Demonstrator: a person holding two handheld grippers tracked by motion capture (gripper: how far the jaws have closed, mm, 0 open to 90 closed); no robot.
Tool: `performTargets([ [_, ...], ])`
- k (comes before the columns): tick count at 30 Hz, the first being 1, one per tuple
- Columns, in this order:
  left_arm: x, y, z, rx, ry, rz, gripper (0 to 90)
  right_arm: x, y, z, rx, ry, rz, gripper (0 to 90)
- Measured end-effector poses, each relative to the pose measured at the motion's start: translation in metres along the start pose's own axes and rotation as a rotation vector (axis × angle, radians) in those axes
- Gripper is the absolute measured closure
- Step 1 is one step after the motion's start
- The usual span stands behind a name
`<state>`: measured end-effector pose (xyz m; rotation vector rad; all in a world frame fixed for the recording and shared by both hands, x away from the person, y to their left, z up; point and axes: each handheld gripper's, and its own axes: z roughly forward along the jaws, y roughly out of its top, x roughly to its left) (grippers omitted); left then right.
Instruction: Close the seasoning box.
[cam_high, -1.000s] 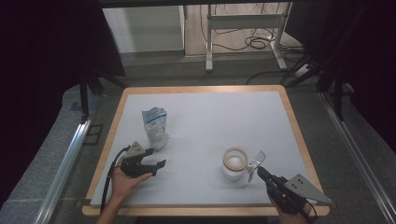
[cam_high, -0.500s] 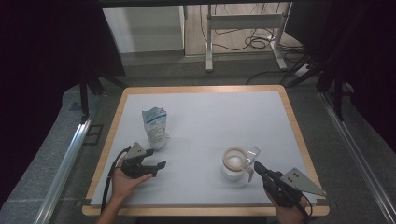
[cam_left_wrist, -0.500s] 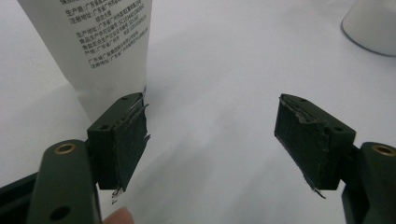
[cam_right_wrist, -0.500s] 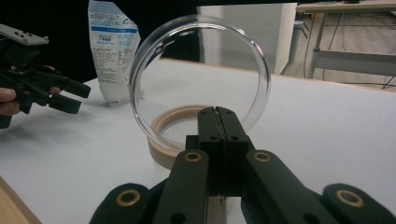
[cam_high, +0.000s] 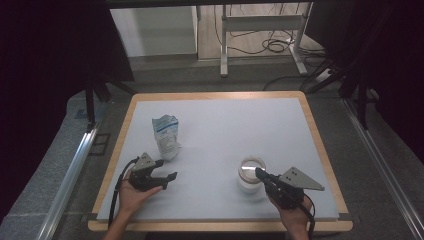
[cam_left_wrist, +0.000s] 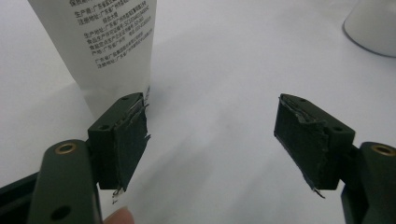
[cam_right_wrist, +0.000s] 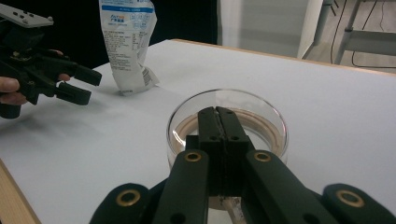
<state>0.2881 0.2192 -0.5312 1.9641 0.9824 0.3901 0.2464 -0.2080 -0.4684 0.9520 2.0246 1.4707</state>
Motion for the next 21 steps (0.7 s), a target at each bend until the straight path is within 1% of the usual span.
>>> performTargets([
  [5, -0.001, 0.000, 0.000, 0.000, -0.001, 0.003, 25.8, 0.000, 0.000, 0.000, -0.002, 0.001, -0.002, 89.9],
  [8, 0.000, 0.000, 0.000, -0.001, 0.001, -0.001, 25.8, -0.003, 0.001, -0.001, -0.014, -0.004, -0.002, 89.9],
  [14, -0.001, 0.000, 0.000, 0.002, -0.001, -0.001, 25.7, -0.016, 0.004, -0.010, -0.041, -0.033, 0.032, 89.8],
  [21, 0.000, 0.000, -0.001, -0.007, -0.001, -0.009, 25.7, -0.032, 0.003, -0.017, -0.052, -0.073, 0.038, 89.0],
])
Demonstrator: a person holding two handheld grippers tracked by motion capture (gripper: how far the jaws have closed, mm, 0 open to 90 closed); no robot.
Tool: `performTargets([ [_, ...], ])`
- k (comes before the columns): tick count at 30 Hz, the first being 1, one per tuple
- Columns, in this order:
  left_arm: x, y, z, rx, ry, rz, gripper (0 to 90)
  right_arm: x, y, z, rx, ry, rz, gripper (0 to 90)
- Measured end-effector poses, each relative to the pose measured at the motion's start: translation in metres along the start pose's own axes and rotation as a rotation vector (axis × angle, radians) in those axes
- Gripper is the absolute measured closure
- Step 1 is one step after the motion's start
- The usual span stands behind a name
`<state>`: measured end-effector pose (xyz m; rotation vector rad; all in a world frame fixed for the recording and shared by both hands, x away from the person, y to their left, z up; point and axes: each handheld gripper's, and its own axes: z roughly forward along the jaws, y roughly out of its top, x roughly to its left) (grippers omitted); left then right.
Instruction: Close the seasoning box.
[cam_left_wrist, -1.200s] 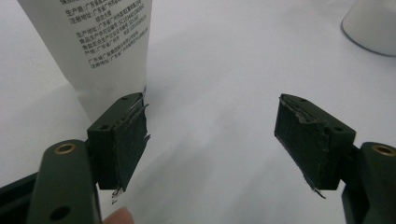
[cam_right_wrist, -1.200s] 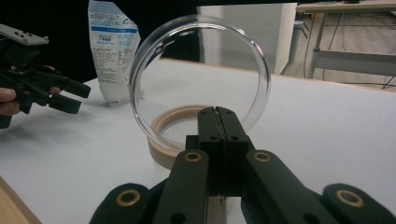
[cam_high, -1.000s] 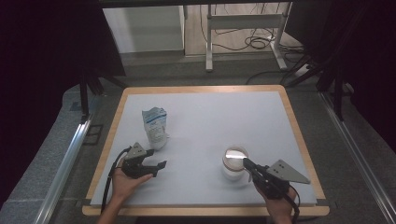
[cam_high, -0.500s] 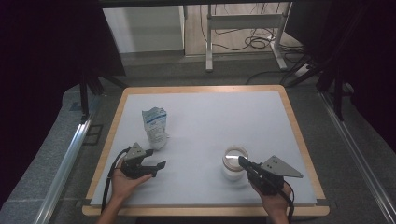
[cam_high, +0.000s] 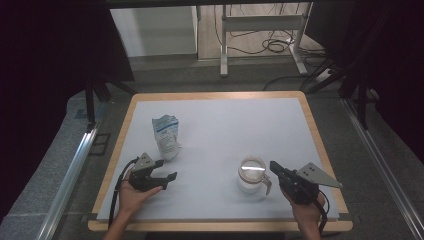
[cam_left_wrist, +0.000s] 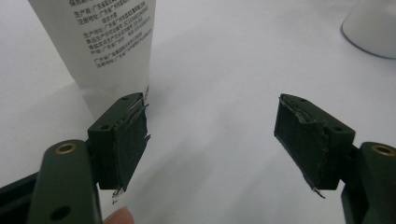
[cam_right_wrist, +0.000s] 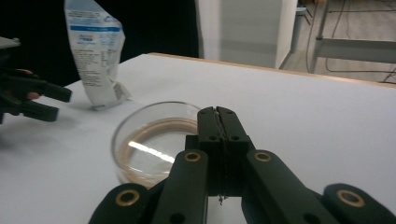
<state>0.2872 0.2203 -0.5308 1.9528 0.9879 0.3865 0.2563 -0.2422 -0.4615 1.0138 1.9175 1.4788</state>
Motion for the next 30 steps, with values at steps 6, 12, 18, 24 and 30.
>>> performTargets([
  [6, 0.000, 0.000, -0.001, -0.005, -0.001, -0.002, 25.7, -0.022, -0.011, -0.001, 0.024, -0.055, 0.013, 74.3],
  [12, 0.000, -0.001, -0.002, -0.011, -0.001, -0.008, 25.7, -0.040, -0.028, 0.004, 0.091, -0.090, 0.022, 51.3],
  [18, 0.001, -0.003, -0.002, -0.008, -0.002, -0.011, 25.7, -0.049, -0.041, 0.008, 0.139, -0.125, 0.027, 43.2],
  [24, 0.003, -0.004, -0.004, -0.007, 0.002, -0.015, 25.7, -0.056, -0.050, 0.009, 0.167, -0.142, 0.045, 39.6],
  [30, 0.003, -0.004, -0.004, -0.008, 0.002, -0.014, 25.7, -0.058, -0.052, 0.009, 0.177, -0.151, 0.050, 38.7],
])
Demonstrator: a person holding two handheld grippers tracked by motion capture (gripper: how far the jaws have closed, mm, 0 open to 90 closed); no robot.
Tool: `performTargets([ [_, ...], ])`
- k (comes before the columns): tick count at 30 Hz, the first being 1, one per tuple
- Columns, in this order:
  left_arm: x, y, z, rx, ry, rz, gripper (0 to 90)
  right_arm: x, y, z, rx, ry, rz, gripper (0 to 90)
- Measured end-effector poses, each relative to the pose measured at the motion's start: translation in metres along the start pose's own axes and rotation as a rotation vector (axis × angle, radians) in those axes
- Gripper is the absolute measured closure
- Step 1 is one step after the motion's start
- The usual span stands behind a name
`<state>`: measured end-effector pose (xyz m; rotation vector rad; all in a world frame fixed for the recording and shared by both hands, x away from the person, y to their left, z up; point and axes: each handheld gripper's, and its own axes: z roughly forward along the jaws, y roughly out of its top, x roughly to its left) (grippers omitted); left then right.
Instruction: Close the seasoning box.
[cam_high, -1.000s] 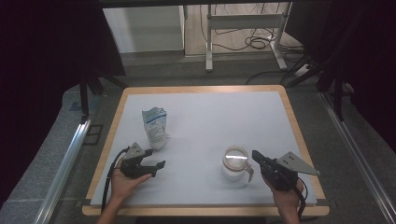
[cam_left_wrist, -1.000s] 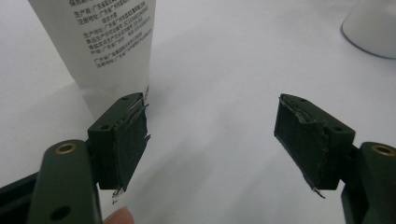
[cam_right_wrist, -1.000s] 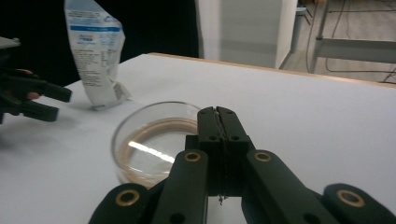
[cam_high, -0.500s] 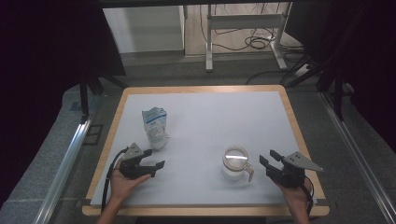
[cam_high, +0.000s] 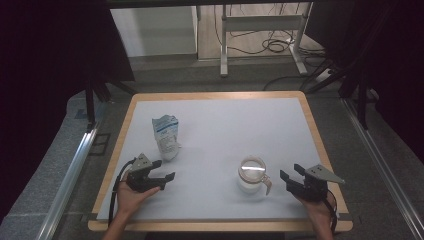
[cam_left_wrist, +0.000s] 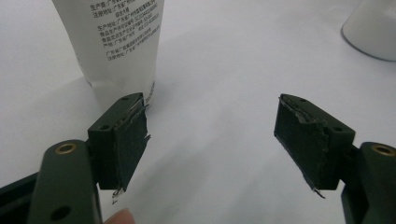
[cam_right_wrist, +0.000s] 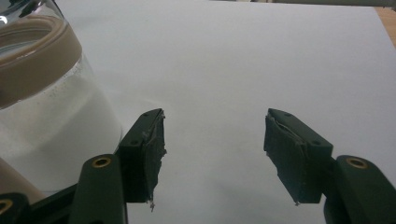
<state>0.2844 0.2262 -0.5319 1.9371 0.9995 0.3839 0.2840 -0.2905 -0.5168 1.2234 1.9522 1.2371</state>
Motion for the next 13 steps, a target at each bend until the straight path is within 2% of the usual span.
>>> performTargets([
  [13, -0.0004, 0.0000, -0.0009, -0.004, 0.000, 0.001, 25.7, 0.0009, 0.0003, -0.0006, -0.008, 0.001, -0.003, 36.2],
])
